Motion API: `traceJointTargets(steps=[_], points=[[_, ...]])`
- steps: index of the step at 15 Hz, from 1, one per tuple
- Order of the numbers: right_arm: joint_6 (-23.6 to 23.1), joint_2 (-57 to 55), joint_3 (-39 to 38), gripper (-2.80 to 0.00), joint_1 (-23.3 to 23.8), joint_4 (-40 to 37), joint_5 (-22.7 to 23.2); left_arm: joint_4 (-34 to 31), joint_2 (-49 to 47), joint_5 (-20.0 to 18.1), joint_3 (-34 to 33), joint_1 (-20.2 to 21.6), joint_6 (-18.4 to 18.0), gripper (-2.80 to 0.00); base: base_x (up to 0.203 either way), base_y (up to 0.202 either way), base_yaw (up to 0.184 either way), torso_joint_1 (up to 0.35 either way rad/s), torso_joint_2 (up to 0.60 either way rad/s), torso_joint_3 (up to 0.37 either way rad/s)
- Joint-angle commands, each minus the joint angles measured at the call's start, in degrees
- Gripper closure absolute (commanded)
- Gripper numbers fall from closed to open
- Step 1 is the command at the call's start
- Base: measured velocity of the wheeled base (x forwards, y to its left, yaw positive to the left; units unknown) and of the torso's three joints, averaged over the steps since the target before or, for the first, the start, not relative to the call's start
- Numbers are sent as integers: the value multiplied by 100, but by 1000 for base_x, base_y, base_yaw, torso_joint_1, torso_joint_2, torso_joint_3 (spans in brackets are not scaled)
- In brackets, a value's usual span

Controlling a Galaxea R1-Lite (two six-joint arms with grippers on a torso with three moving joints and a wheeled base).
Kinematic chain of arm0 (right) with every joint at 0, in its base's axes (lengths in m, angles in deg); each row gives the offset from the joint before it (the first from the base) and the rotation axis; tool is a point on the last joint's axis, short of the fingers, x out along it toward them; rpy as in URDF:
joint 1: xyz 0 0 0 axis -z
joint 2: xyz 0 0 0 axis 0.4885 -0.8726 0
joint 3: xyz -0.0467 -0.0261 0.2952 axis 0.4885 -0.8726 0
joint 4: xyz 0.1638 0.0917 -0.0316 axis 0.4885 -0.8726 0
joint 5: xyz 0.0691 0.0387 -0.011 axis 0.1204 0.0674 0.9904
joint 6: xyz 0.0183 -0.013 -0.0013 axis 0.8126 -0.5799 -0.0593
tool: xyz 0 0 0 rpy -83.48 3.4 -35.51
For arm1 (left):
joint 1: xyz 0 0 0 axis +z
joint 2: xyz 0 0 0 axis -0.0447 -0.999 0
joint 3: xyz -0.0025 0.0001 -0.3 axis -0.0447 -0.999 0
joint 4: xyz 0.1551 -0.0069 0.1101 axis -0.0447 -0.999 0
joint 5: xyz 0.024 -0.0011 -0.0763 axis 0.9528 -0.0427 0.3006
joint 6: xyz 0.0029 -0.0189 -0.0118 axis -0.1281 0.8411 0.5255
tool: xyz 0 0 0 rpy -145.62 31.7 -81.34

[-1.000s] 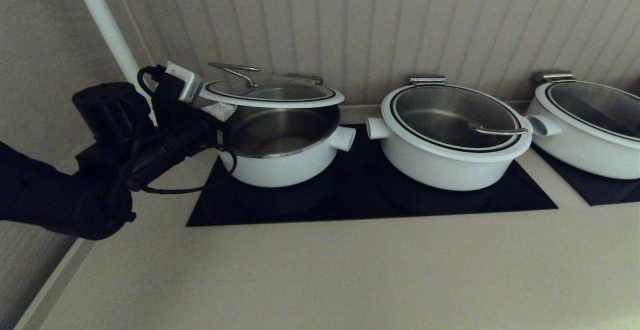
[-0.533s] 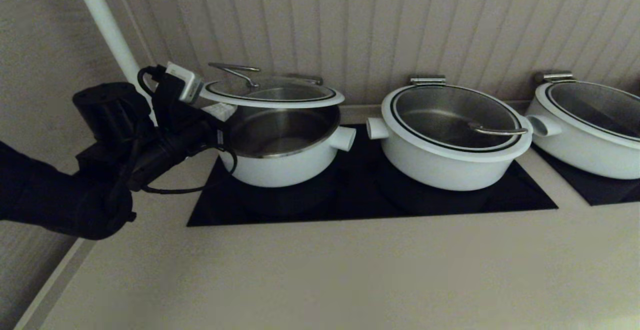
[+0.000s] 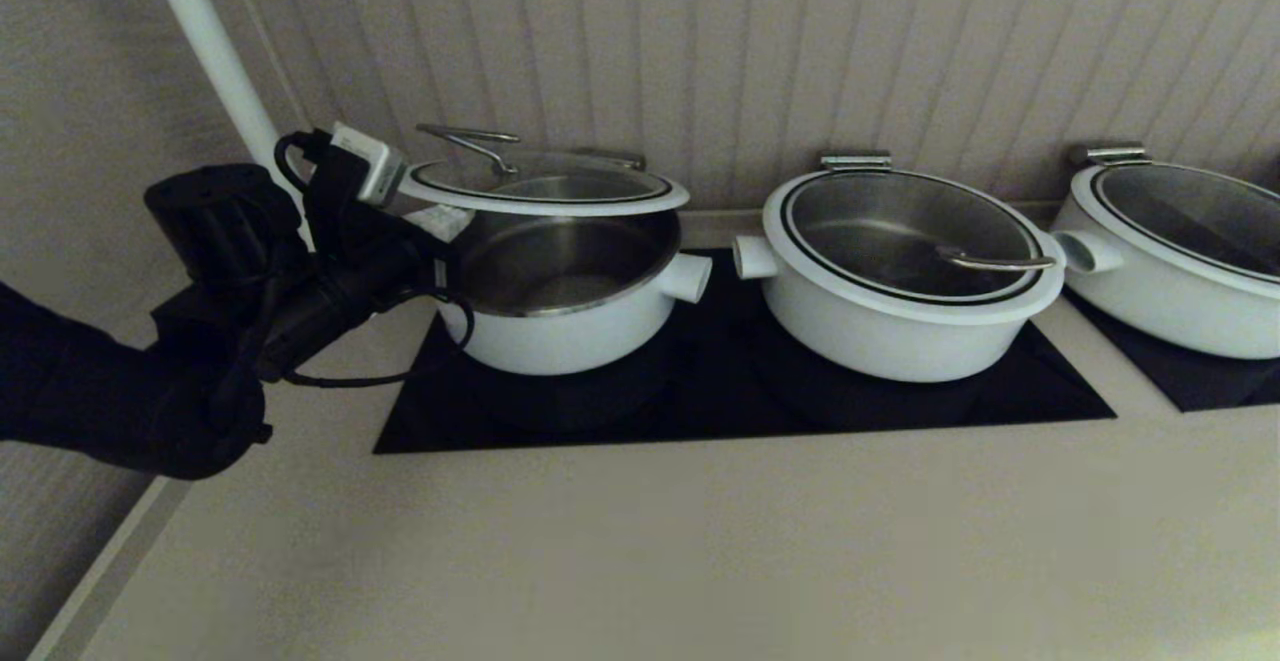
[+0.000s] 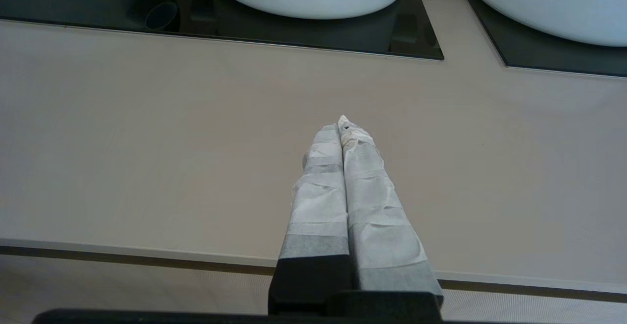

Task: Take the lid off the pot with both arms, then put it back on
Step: Open the pot lid completely

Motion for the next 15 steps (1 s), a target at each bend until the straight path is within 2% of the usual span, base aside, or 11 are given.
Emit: traceJointTargets(steps=[1, 15], points=[[-6, -10, 0, 0, 2, -3, 3, 37, 2, -5, 12, 1, -7, 0, 0, 0, 0, 0, 0, 0], [-6, -10, 0, 0, 2, 6, 3, 46, 61, -5, 87, 10, 2, 0, 0, 0, 0, 0, 0, 0]])
